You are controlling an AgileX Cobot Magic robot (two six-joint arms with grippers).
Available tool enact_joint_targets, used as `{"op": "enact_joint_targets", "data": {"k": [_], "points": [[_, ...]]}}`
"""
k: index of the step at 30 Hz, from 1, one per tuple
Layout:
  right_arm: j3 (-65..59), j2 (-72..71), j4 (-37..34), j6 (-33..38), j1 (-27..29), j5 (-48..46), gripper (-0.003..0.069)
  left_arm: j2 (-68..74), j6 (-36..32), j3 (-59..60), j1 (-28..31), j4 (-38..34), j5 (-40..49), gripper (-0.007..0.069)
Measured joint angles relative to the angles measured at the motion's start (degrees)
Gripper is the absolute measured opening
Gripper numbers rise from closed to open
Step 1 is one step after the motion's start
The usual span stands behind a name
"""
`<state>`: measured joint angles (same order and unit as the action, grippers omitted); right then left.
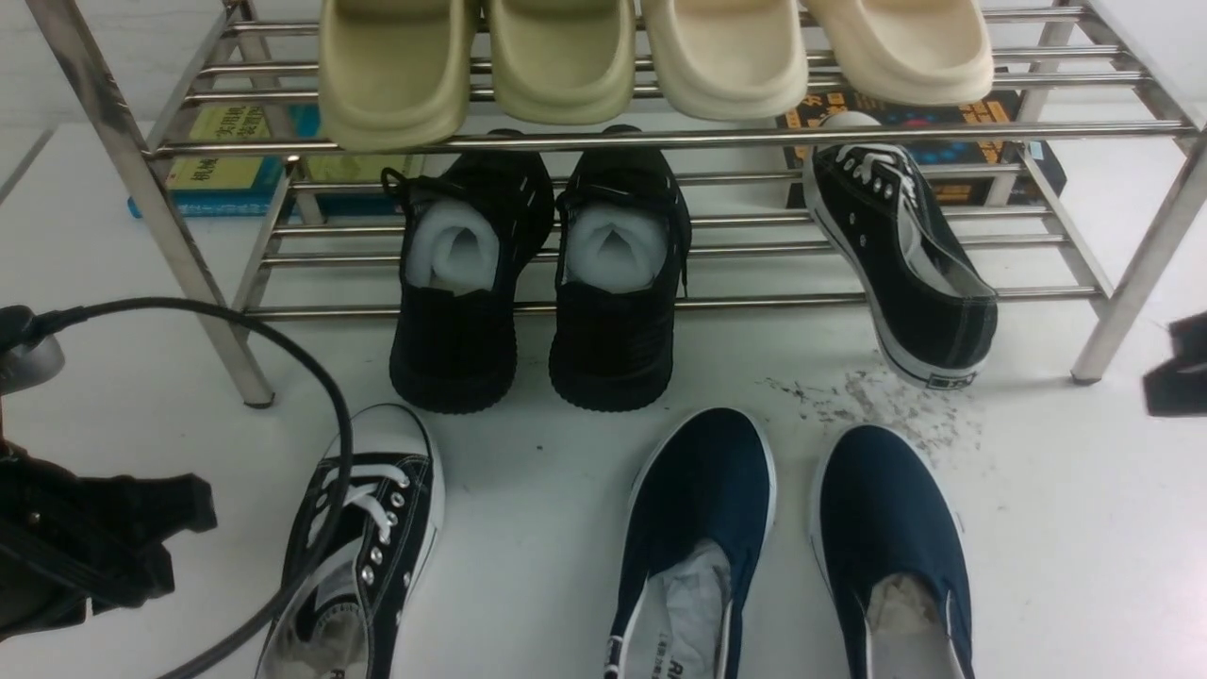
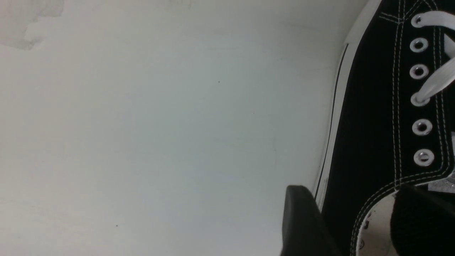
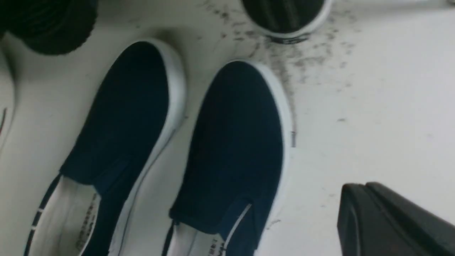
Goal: Take the shoes off the shelf with your hand on the white table.
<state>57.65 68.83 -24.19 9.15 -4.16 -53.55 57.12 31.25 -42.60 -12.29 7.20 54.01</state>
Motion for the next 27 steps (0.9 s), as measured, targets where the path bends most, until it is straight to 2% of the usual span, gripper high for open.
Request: {"op": "enact_joint_targets", "data": {"k": [4,5,11,18,27], "points": [[5.54,6.82,0.50,1.45,-6.72,3.85,0.0053,0.00,0.00,0.00,0.00,0.06,-0.05,0.0368],[5.83,7.06,0.50,1.45,-7.00,4.11,0.0055,0.00,0.00,0.00,0.00,0.06,-0.05,0.0368],[13.90,13.86,10.50,-3.88,-12.96,9.49,0.0174,0.00,0.00,0.00,0.00,0.16,-0.72,0.0368],[17.12,21.85,19.21,-10.54,-14.38,13.98,0.0317,0.00,0.00,0.00,0.00,1.08,-0.80,0.0368],[17.19,29.12,22.72,-12.81,-14.38,19.71,0.0334,0.00,0.17,0.00,0.00,1.70,-0.82,0.0367]]}}
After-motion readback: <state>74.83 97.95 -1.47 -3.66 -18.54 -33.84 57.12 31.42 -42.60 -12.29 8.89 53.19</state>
